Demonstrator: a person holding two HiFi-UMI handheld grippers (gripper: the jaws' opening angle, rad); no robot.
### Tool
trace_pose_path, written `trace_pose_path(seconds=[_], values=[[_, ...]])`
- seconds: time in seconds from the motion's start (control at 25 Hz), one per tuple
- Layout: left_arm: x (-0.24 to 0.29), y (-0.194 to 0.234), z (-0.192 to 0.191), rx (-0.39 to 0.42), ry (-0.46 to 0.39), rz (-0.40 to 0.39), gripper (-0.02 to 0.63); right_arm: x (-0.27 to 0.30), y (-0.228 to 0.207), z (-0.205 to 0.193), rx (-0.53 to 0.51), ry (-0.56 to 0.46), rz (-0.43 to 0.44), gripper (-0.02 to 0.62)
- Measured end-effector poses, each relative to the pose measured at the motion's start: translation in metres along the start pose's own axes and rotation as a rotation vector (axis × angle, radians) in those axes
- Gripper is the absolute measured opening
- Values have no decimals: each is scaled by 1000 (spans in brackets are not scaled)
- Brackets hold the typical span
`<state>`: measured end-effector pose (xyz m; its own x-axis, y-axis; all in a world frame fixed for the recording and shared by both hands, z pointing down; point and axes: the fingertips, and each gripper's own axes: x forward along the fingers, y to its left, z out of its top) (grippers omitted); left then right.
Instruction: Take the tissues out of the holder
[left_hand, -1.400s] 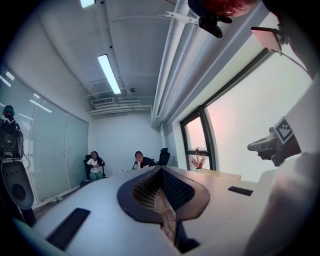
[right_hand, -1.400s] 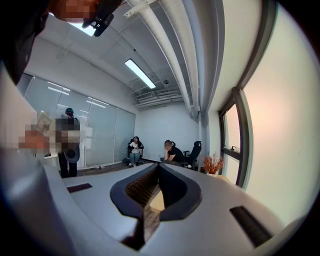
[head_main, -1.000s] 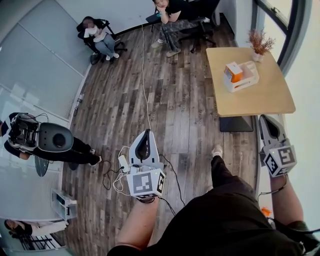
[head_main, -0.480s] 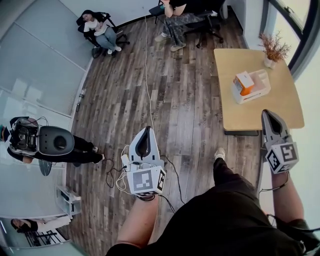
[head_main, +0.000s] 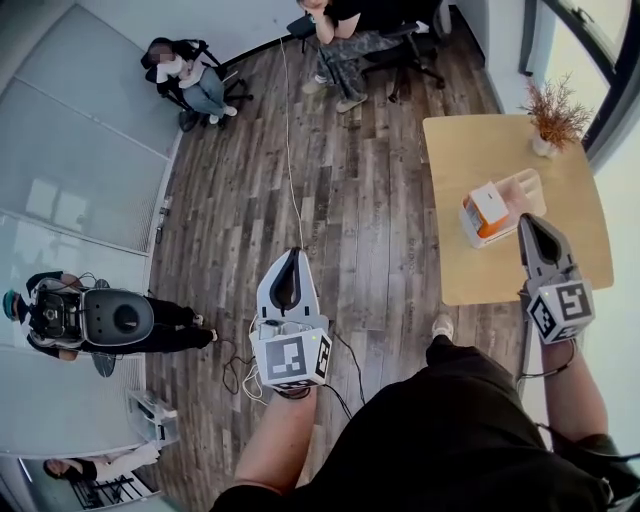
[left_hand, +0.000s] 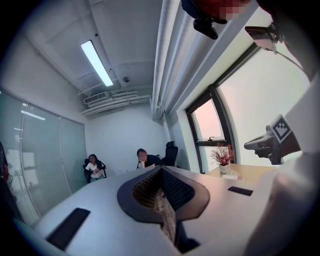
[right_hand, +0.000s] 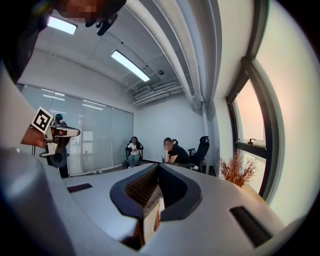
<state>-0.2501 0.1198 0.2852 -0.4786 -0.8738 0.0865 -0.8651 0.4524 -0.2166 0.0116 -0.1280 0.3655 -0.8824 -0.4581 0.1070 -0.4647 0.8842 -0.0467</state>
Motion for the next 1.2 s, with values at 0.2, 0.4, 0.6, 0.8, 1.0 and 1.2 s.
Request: trace_pose_path(seconds=[0.2,0.4,0.6,0.8,1.0,1.2], values=[[56,-7,7,11,-19,-11,5,40,-26,-1,-10,-3,-2,5],[94,-21,3,12,-3,-59,5,58,-27,-2,-63,8,18,5],[131,-38,13,16,-32,-133,5,62,-41,-2,-67,20,-29,5],[177,-60,28,13,-70,-236,5,63,-51,0,-109,31,-97,5],[218,-79,34,4,-98,-361,5,62,-55,1,-113,59,-179,5],[248,-96,35,-8,-123,-482,5,59,-58,-3,-99,88,-275,5]])
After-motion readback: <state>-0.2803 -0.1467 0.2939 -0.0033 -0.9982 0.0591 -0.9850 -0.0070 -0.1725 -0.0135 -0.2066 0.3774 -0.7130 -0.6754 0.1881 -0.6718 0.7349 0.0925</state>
